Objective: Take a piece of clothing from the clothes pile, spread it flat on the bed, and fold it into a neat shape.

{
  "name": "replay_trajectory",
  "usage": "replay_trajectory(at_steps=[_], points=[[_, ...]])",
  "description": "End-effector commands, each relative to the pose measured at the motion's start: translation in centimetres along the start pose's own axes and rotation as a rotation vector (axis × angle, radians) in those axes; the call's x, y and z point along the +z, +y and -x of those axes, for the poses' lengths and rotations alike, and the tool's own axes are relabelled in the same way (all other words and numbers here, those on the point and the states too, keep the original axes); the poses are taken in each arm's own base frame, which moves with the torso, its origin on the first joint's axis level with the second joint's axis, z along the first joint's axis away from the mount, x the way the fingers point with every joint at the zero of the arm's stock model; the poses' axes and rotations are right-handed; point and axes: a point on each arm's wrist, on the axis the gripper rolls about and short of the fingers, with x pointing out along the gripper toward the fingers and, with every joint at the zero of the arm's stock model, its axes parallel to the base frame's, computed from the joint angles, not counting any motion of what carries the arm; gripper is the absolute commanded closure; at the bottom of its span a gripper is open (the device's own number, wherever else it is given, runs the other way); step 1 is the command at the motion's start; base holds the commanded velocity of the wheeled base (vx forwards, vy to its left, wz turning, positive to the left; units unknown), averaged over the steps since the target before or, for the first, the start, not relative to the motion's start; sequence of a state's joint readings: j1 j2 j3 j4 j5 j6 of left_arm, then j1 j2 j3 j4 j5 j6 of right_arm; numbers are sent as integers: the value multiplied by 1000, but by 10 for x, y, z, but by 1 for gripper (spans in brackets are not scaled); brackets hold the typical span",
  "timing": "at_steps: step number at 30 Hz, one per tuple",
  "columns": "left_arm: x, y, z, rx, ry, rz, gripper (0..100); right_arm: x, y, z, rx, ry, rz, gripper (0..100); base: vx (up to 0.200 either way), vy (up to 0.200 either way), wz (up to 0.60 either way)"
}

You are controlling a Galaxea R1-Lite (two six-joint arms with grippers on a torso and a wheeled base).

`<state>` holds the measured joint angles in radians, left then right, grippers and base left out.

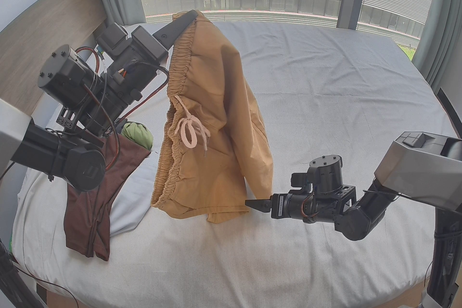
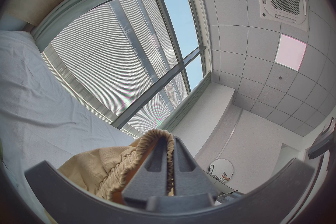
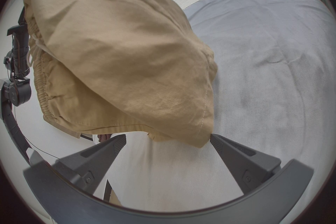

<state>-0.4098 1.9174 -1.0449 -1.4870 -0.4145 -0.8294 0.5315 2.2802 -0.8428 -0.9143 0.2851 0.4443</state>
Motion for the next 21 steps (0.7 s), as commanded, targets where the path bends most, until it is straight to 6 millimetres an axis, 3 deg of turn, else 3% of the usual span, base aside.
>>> replay_trajectory(at_steps=[1, 21], points=[[1, -1, 0, -3, -4, -1, 100, -7, -7, -22, -7, 32, -5, 0, 0, 0, 0], [3, -4, 0, -11, -11, -5, 100, 0, -6, -73, 9, 47, -60, 0, 0, 0, 0]])
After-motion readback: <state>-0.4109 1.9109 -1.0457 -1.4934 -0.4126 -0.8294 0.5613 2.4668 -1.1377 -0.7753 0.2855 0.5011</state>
